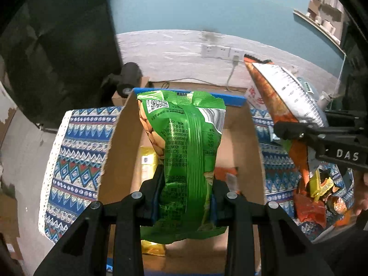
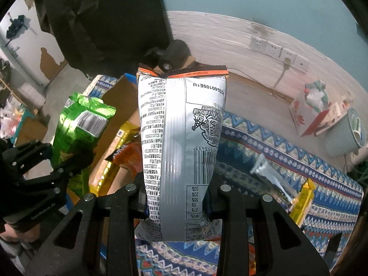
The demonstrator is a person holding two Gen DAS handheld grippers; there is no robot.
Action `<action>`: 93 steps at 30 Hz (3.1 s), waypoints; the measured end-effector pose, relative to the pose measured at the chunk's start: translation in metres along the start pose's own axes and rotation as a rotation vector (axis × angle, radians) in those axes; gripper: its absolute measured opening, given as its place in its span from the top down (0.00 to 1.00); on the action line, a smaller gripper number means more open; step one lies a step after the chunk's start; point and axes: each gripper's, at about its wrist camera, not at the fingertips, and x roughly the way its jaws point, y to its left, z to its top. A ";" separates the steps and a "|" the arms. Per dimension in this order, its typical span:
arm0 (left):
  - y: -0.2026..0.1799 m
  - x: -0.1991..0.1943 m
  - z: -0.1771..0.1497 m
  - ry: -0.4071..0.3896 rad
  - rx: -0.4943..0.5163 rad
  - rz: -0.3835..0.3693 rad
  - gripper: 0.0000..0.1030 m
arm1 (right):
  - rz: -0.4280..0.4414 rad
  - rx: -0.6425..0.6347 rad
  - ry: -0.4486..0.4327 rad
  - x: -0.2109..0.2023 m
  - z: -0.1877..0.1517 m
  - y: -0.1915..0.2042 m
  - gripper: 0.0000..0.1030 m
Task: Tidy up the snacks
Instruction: 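Carry the green bag with the left tool while the right tool carries the white bag toward the box, then release the green bag from the left tool while the right tool releases the white bag into the box, then move both tools from the box over the snack pile on the tablecloth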
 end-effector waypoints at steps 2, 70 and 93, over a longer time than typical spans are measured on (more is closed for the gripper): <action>0.010 0.003 -0.002 0.008 -0.017 0.010 0.68 | 0.006 -0.005 0.004 0.003 0.002 0.006 0.70; -0.050 0.002 -0.001 0.109 0.051 -0.044 0.42 | -0.048 0.048 0.039 -0.027 -0.041 -0.040 0.31; -0.181 0.010 -0.022 0.188 0.280 -0.122 0.40 | -0.149 0.178 0.052 -0.082 -0.136 -0.144 0.30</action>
